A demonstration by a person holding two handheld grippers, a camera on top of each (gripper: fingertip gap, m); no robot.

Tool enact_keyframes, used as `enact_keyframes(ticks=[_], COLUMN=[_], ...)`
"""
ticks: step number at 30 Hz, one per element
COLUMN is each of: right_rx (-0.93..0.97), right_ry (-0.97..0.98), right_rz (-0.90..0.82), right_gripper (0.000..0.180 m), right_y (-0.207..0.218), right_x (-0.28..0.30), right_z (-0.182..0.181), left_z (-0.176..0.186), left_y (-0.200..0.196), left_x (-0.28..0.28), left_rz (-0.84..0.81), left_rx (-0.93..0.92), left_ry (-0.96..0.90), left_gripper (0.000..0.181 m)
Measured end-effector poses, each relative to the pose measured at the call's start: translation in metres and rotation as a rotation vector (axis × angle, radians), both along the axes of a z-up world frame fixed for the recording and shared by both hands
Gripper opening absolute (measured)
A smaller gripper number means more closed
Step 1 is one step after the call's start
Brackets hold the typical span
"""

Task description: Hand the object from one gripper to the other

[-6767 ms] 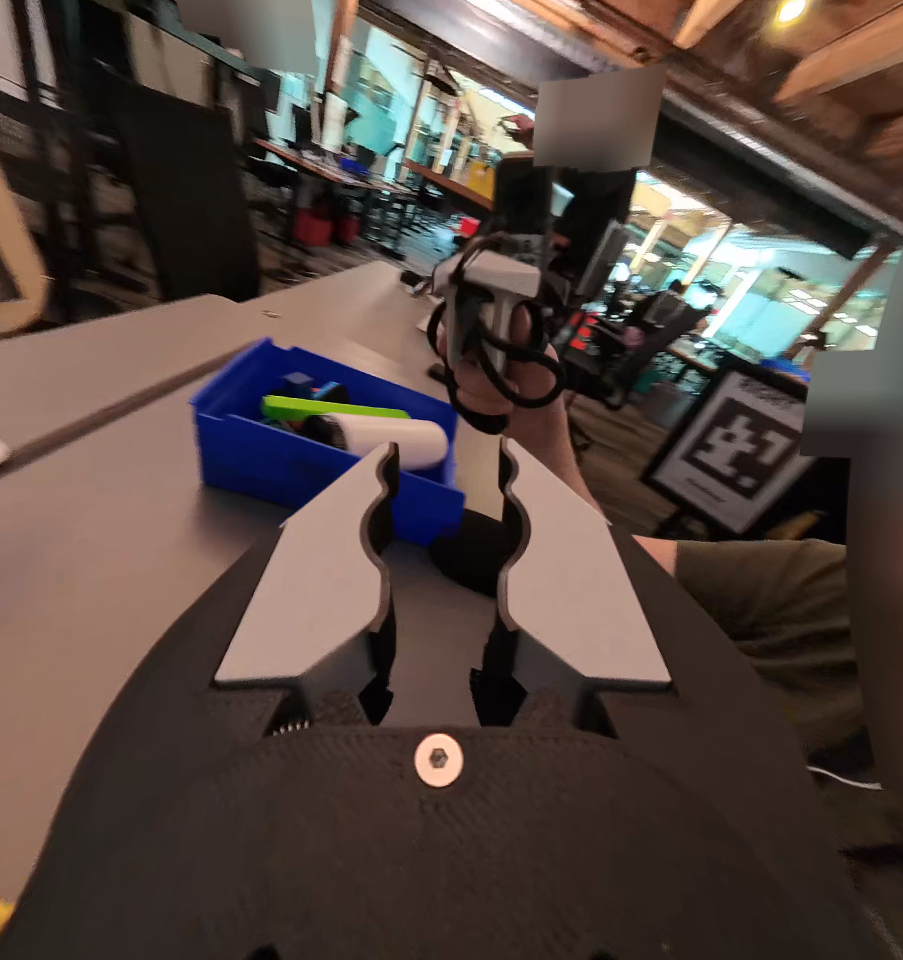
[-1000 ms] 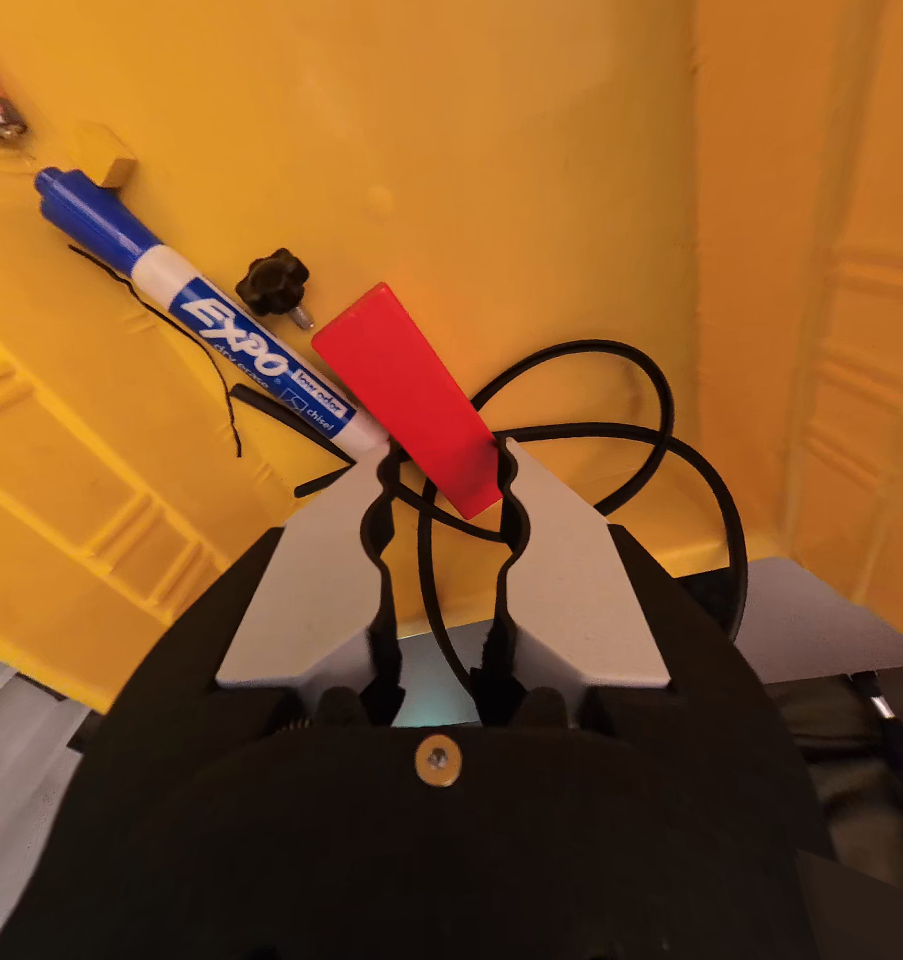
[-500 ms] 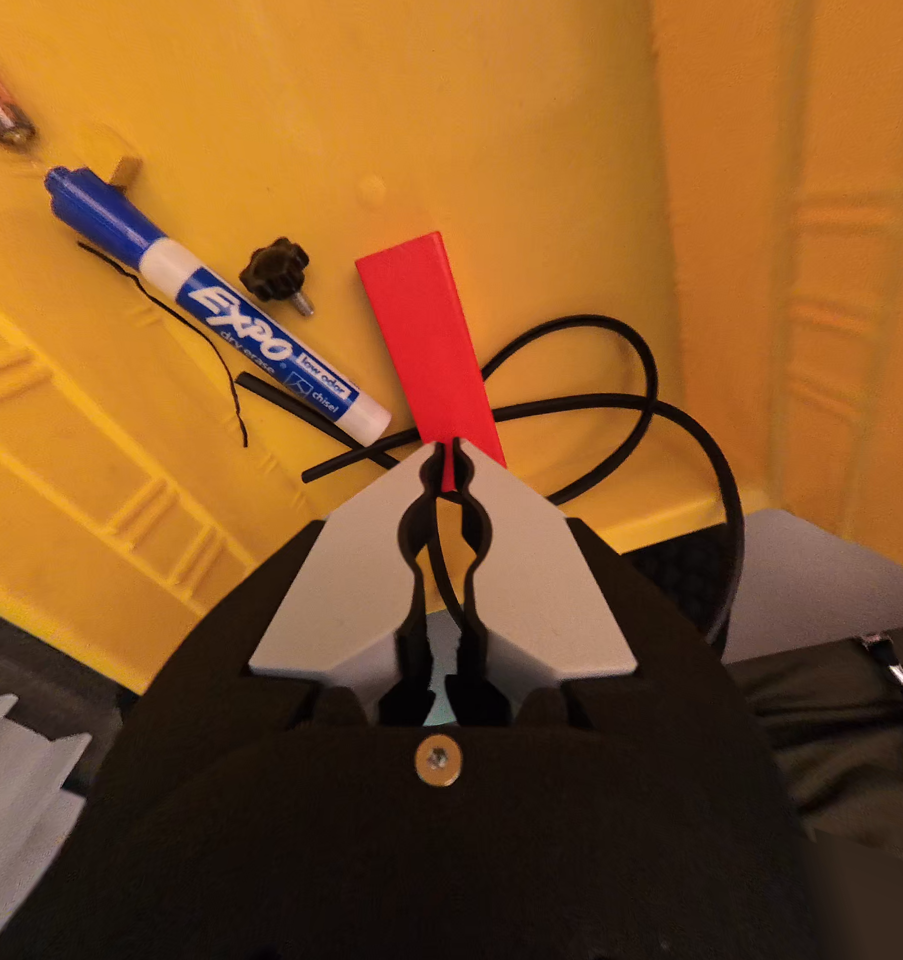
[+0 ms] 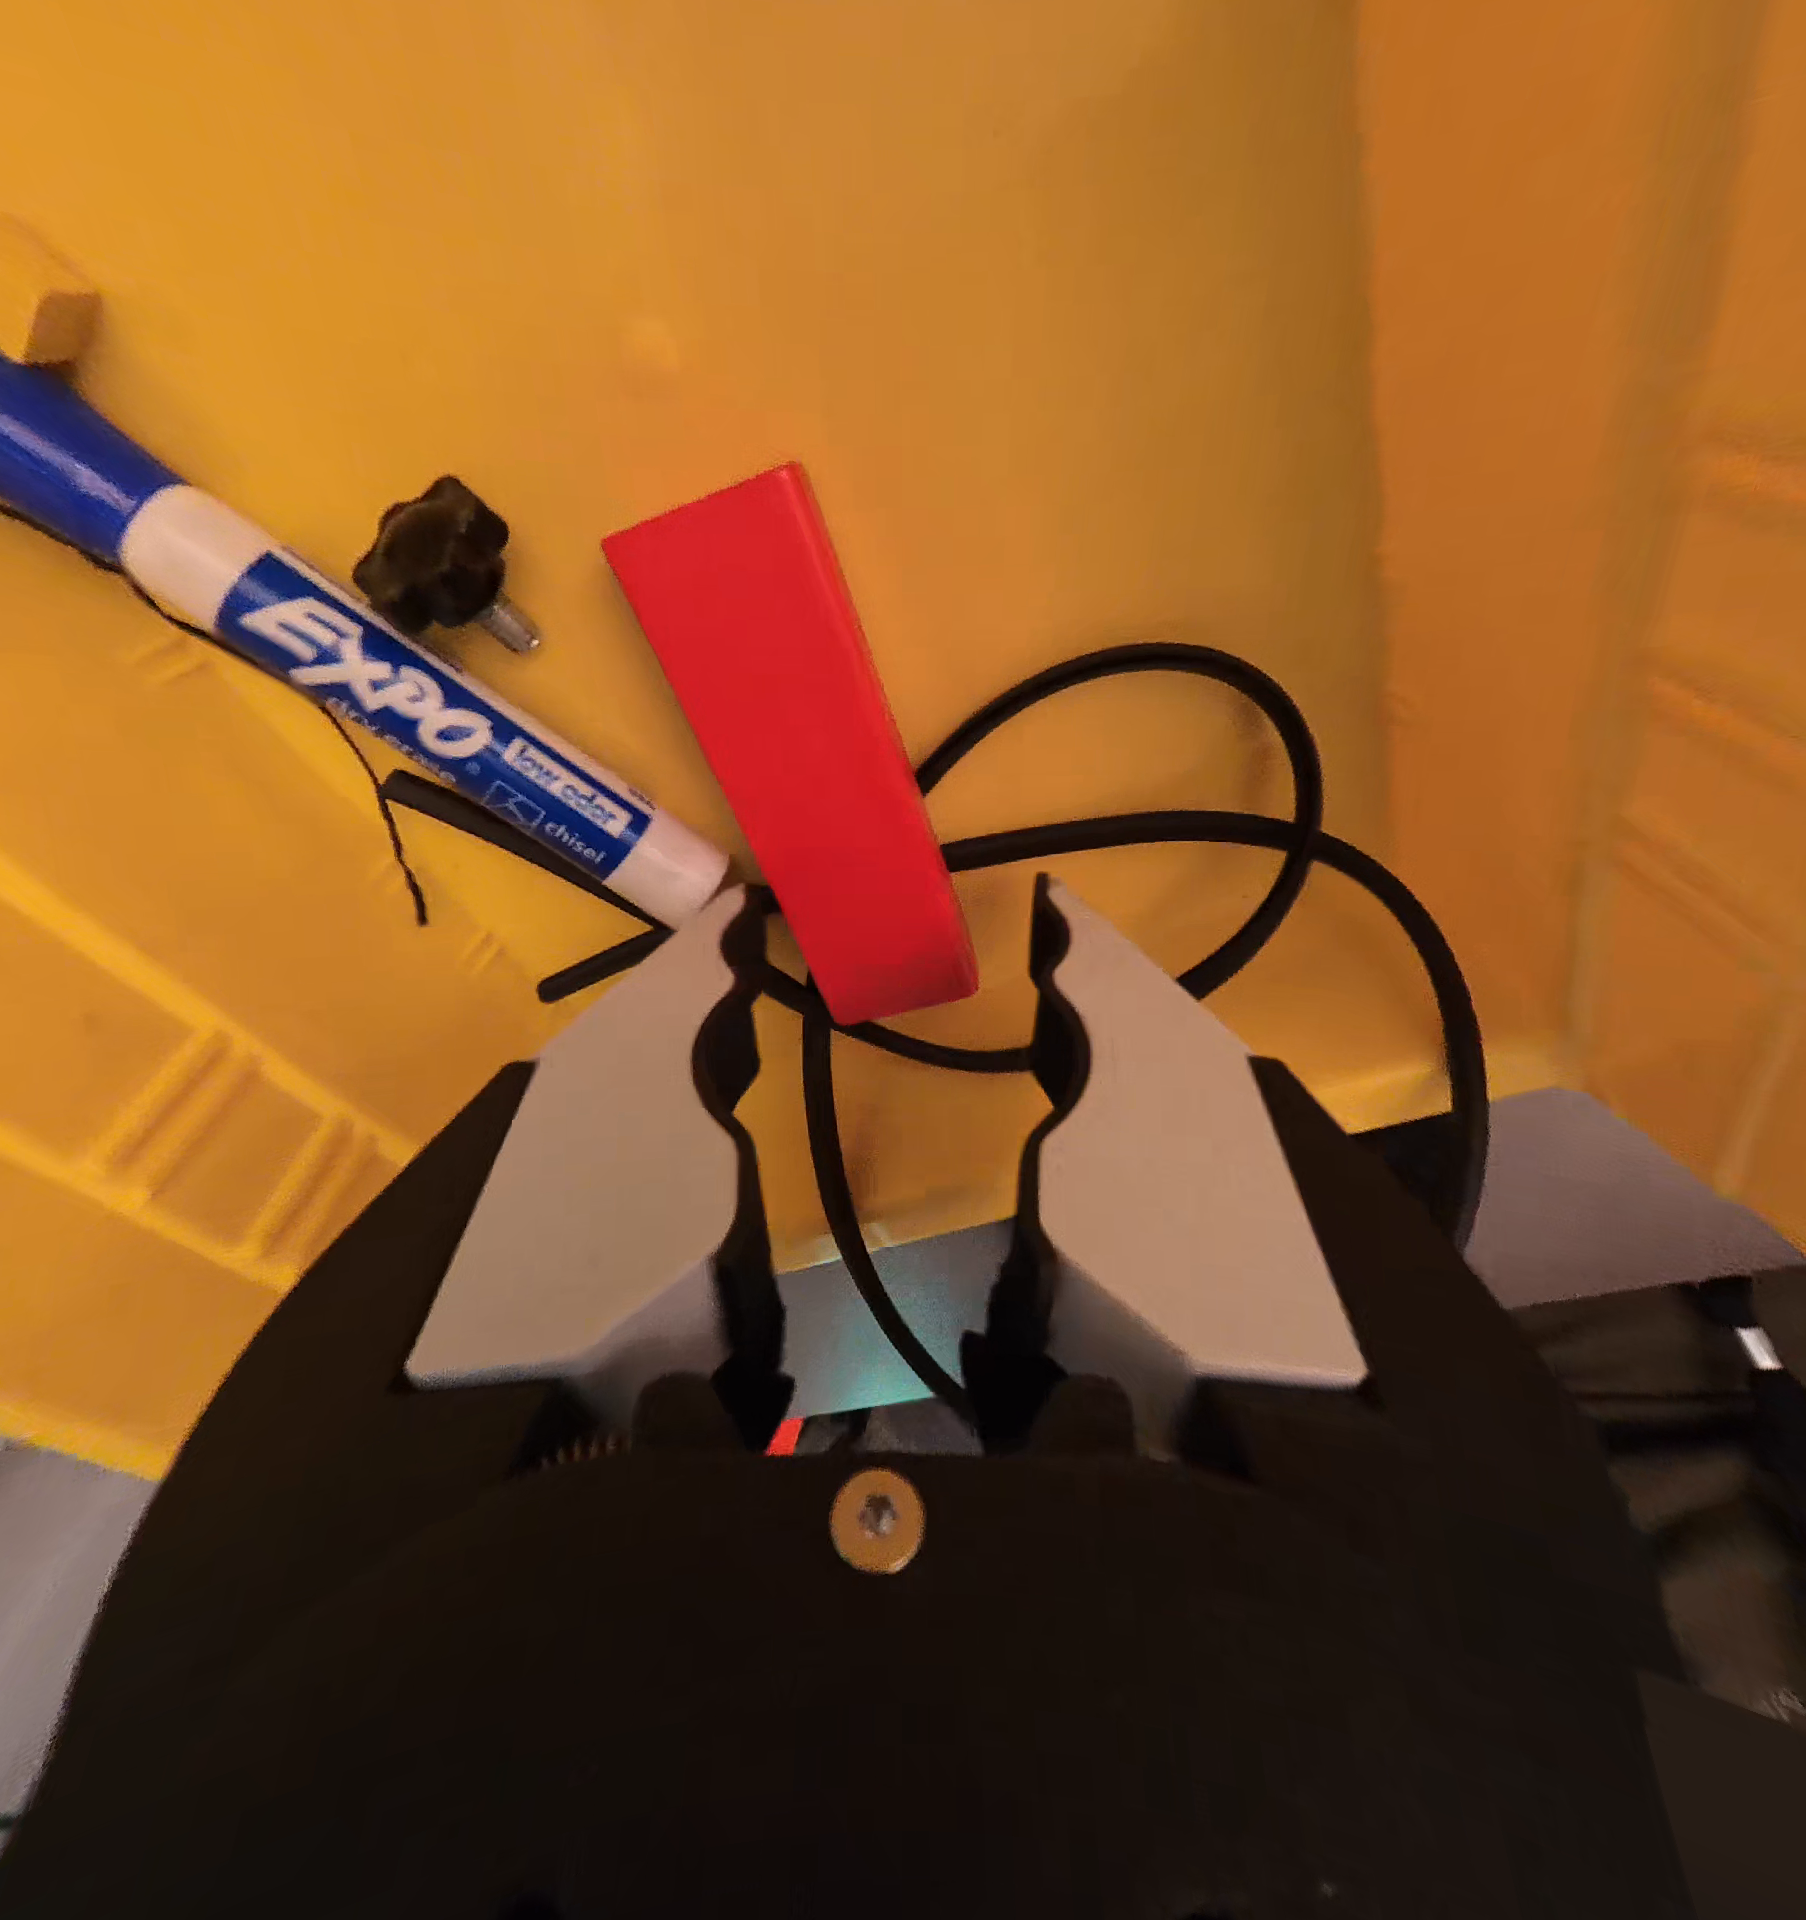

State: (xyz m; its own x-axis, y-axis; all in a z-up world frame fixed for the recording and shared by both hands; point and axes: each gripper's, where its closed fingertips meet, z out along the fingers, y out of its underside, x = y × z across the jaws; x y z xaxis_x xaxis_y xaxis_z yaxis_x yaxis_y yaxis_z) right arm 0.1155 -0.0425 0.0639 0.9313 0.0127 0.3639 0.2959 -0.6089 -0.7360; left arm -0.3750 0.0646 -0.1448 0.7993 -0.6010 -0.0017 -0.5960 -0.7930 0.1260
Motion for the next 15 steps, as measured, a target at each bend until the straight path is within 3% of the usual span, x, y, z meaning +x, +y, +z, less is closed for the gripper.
enact_keyframes(ticks=[7,15], right_rx=[-0.011,0.053], right_ry=[0.004,0.023], right_rz=[0.029,0.020], right_gripper=[0.052,0.051], right_y=[-0.001,0.000], right_x=[-0.003,0.003], right_z=[-0.002,0.009], left_z=[-0.005,0.050], left_y=[0.001,0.023], left_x=[-0.006,0.013], left_rz=[-0.079,-0.047], left_rx=[-0.004,0.239], left_ry=[0.070,-0.166], left_gripper=[0.035,0.032])
